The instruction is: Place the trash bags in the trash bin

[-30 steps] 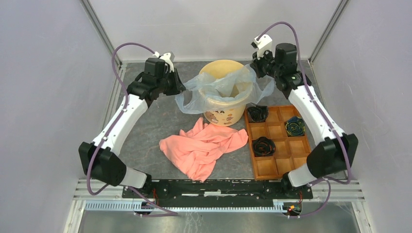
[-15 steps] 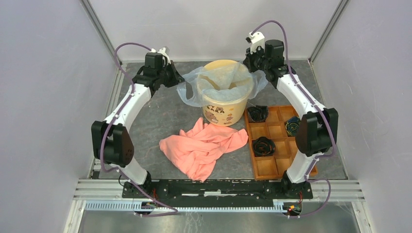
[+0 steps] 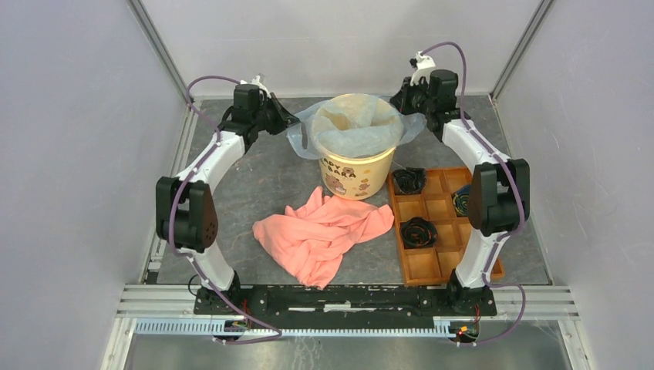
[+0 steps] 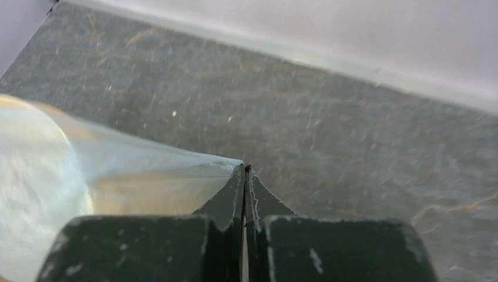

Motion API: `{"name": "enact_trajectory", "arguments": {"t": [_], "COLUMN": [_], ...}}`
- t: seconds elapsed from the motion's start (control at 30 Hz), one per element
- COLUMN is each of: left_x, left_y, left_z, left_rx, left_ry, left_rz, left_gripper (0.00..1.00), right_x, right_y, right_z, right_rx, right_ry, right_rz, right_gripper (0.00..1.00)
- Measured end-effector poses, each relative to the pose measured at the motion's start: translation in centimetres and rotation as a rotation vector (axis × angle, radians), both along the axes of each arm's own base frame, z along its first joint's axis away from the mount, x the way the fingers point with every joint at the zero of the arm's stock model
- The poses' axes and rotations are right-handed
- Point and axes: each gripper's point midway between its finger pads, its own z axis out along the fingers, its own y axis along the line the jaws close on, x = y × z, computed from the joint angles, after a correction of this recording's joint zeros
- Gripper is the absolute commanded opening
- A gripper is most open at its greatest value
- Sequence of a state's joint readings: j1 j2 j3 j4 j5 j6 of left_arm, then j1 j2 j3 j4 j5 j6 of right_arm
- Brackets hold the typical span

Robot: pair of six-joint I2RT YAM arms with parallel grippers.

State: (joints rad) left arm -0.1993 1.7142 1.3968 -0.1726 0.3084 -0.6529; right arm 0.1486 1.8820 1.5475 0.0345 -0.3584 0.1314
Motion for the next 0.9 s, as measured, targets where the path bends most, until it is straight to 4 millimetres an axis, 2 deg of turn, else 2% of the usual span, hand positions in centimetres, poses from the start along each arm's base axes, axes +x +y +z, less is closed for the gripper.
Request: {"name": "enact_trajectory", "arguments": {"t": [0.07, 0.17, 0.3, 0.4, 0.5, 0.53, 0.57, 0.6, 0.67, 0.73, 0.77, 0.8, 0.9], "left_x": [0.6, 1.4, 1.1, -0.7, -4.2, -5.2, -5.8, -6.4, -7.1, -7.6, -7.9, -8.2, -9.1], "left_y": [0.1, 0.5, 1.0, 1.0, 0.8, 0.7, 0.6, 0.5, 0.5, 0.8, 1.1, 1.5, 2.8], "left_z": [-1.4, -3.3, -5.4, -7.6, -10.1, -10.5, -10.5, -10.4, -9.5, -8.2, -7.5, -6.9, -4.8], "left_rx": [-0.022, -0.044, -0.059, -0.074, -0.093, -0.103, -0.111, -0.118, -0.121, -0.103, -0.087, -0.071, -0.031], "left_ry": [0.034, 0.077, 0.12, 0.163, 0.243, 0.261, 0.269, 0.274, 0.262, 0.239, 0.227, 0.217, 0.176], "left_rz": [0.008, 0.024, 0.032, 0.022, -0.004, -0.017, -0.027, -0.039, -0.051, -0.052, -0.049, -0.041, -0.012], "left_gripper": [0.02, 0.02, 0.02, 0.02, 0.03, 0.04, 0.07, 0.14, 0.34, 0.61, 0.71, 0.79, 0.94], "right_x": [-0.5, -1.4, -2.5, -2.7, -3.5, -3.8, -4.0, -4.3, -4.9, -5.7, -6.1, -6.5, -7.9], "right_y": [0.0, 0.2, 0.6, 0.8, 0.6, 0.4, 0.3, 0.0, -0.7, -2.2, -3.1, -3.9, -6.6], "right_z": [-2.4, -5.0, -6.6, -6.7, -6.9, -6.9, -6.8, -6.7, -6.6, -6.5, -6.2, -5.8, -3.4], "right_rx": [0.02, 0.035, 0.048, 0.049, 0.038, 0.027, 0.016, -0.002, -0.042, -0.098, -0.125, -0.14, -0.181], "right_ry": [0.056, 0.122, 0.166, 0.168, 0.172, 0.176, 0.18, 0.184, 0.202, 0.232, 0.245, 0.256, 0.257], "right_rz": [0.004, 0.007, 0.031, 0.041, 0.045, 0.042, 0.04, 0.034, 0.01, -0.047, -0.081, -0.114, -0.216], "right_gripper": [0.01, 0.01, 0.01, 0.01, 0.01, 0.01, 0.05, 0.13, 0.38, 0.57, 0.66, 0.73, 0.86]}}
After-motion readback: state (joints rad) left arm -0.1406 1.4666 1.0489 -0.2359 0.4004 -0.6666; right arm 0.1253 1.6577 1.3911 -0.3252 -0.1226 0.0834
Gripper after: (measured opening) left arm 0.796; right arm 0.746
